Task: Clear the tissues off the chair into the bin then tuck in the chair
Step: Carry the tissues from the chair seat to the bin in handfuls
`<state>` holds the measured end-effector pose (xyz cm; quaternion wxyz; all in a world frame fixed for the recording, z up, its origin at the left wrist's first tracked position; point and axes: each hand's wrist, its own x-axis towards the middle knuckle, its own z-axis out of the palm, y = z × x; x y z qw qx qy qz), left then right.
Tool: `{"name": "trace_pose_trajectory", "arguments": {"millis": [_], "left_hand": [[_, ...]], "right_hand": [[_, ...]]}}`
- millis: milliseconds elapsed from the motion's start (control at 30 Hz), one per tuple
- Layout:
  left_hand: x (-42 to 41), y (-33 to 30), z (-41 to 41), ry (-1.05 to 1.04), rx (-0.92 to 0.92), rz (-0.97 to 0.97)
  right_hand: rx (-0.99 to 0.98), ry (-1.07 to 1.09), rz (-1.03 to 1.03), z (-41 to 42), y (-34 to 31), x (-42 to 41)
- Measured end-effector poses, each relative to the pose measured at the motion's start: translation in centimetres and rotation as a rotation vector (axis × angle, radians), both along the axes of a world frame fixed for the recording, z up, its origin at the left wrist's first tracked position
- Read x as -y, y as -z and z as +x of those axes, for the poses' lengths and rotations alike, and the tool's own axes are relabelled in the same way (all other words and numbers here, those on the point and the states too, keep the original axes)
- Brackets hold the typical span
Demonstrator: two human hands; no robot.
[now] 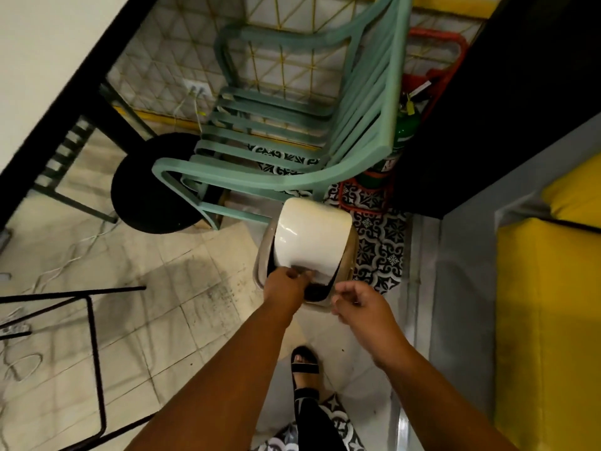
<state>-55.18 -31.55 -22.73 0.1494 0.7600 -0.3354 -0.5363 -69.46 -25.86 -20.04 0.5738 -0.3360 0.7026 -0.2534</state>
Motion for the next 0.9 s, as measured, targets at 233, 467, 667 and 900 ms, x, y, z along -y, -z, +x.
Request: {"name": "trace_pose_trajectory", "arguments": {"millis": [233,467,667,900], "left_hand": [[-0.8,-4.8,6.3,-0.162,-0.094,-0.031],[-2.9,-11.2,17.4,-0.348,-0.109,-0.225],[-7.9,-17.0,30.0,-0.562,0.004,-0.389],[-17.2,-22.6,45.8,-0.794,0.152,-0.531]], "right_hand": [[-0.034,-0.175,-0.074,6.0,-2.9,3.5],[-0.062,-0.533,-0.189,18.8,-7.6,5.3],[-0.031,-0.807,-0.300,32.0,-11.9,4.6],[0.035,-0.992,-0.373,47.3,-15.4,-0.7]]}}
